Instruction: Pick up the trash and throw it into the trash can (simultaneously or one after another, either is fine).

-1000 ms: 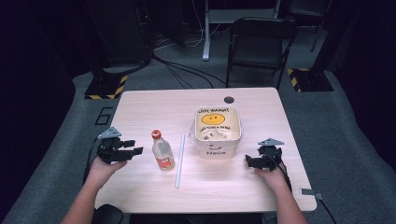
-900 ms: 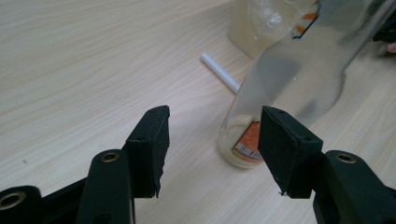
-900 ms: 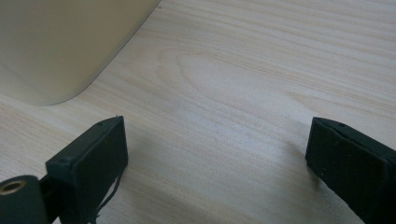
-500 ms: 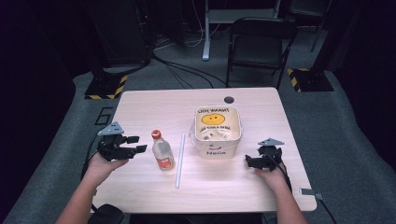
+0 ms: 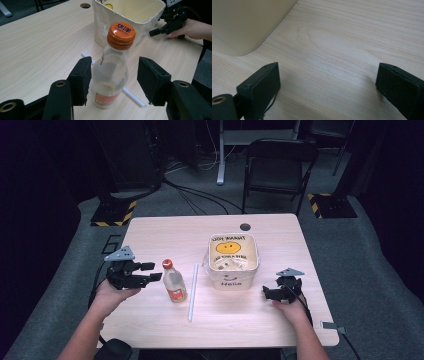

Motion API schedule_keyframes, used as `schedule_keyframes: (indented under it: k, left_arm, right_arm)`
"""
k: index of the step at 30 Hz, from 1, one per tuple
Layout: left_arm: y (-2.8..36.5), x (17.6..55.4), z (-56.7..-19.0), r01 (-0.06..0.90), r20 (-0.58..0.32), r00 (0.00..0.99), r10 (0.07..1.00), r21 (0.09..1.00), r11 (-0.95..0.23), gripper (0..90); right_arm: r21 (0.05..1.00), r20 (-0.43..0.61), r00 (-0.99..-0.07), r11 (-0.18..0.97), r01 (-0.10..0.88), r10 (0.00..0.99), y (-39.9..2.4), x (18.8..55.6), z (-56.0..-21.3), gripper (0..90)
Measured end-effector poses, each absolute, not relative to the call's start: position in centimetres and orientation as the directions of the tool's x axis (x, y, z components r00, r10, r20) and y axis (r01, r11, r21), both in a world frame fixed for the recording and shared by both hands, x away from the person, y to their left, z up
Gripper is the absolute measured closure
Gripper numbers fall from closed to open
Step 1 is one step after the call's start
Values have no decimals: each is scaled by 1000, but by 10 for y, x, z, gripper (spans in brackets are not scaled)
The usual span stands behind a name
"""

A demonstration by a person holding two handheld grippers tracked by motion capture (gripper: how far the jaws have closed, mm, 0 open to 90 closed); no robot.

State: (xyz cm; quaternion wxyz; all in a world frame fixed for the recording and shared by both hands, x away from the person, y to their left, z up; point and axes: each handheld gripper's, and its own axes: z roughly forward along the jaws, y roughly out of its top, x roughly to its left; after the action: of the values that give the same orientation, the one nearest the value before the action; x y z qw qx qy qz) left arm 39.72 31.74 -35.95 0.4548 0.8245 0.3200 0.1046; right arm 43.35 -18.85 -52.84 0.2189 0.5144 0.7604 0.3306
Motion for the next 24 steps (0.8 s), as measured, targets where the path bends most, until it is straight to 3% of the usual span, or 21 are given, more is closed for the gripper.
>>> schedule_keyframes:
  k: [24]
  left_arm:
    - [293,409,-360,409,-114,798,592,824,-392,515]
  right_arm:
    - [728,8,-378,254,637,926,-189,433,-528,48]
